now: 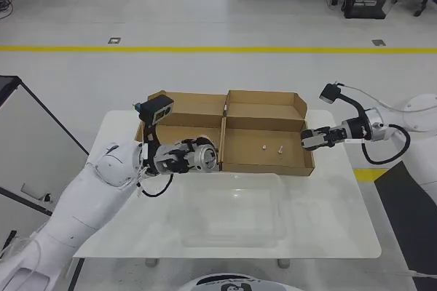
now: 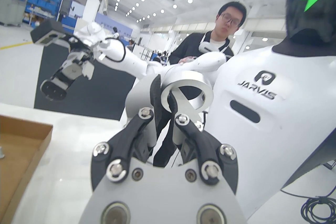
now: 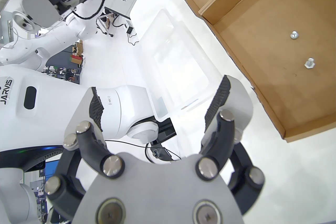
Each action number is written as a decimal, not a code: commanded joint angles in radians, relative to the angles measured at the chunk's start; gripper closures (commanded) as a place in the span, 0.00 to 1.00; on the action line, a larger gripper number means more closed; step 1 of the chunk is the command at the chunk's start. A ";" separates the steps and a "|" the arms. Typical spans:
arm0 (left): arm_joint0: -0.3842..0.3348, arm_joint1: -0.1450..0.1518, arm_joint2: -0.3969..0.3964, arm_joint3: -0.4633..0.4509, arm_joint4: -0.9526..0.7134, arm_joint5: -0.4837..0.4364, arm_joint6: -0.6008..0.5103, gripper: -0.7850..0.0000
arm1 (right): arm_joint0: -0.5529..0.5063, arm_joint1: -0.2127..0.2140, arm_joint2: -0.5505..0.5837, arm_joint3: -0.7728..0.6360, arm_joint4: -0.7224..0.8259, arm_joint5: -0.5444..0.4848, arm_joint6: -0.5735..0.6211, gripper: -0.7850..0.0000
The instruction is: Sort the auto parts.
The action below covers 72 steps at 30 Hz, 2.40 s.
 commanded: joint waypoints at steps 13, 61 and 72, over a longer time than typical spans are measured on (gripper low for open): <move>0.023 -0.021 -0.039 -0.017 -0.020 0.000 0.000 1.00 | 0.000 0.000 0.000 0.000 0.000 0.000 0.000 0.00; 0.206 -0.105 -0.136 -0.199 -0.428 0.009 -0.009 1.00 | 0.000 0.000 0.000 0.000 0.000 0.000 0.000 0.00; 0.230 -0.088 -0.184 -0.163 -0.227 0.071 -0.071 1.00 | 0.000 0.000 0.000 0.000 0.000 0.000 0.000 0.00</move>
